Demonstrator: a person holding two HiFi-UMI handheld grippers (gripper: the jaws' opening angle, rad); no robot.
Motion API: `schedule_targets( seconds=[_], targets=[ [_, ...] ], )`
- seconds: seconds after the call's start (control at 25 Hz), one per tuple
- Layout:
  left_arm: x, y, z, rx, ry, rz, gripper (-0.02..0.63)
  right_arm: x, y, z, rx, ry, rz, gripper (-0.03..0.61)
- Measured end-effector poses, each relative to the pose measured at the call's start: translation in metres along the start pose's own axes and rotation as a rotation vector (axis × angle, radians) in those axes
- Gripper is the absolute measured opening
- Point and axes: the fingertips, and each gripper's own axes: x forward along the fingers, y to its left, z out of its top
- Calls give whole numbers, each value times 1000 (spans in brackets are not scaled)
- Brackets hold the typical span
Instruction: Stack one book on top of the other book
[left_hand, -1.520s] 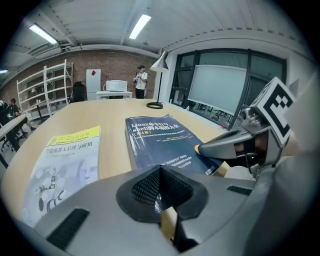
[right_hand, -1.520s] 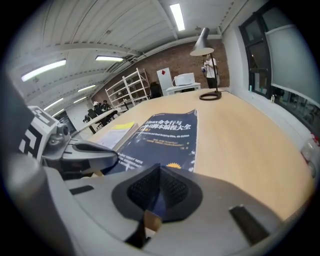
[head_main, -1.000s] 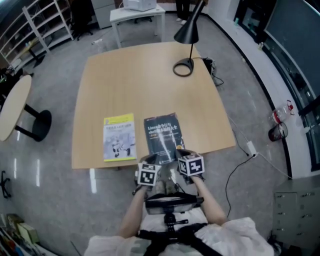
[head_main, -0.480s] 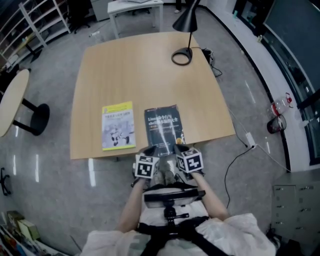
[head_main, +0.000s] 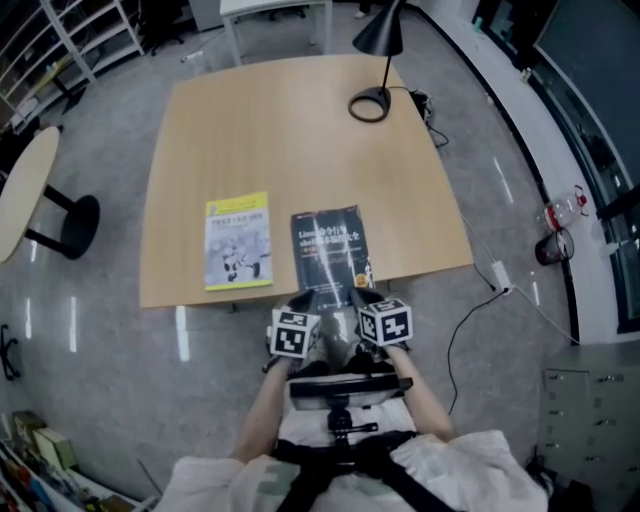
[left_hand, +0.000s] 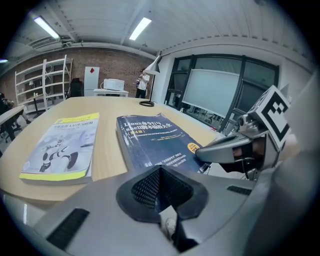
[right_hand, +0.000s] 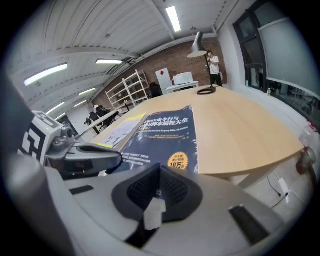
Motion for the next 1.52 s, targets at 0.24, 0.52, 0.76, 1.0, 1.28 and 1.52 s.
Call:
schedule_targets(
  seconds=[0.24,0.52,0.76,1.0,1.28,1.52],
  targets=[
    [-16,-11,12,-152,-219,-126,8,-3,6,-2,-99,10,118,2],
    [-41,17,13,-345,-360,-88,8,-28,-23,14,21,-92,157,95],
    [-23,23,-15,-485,-176,-72,80,-26,-42,1,142,-78,180,229],
    [-19,33,-27,-614,-114,-107,158,-15,-44,-8,207,-35,245,301],
    [-13,12,-19,-675,-63,-312,193,-5,-41,2,262,-26,315,301],
    [-11,14,-37,-667,24,-317,196,1,-34,-12,219,47,361,322]
  ],
)
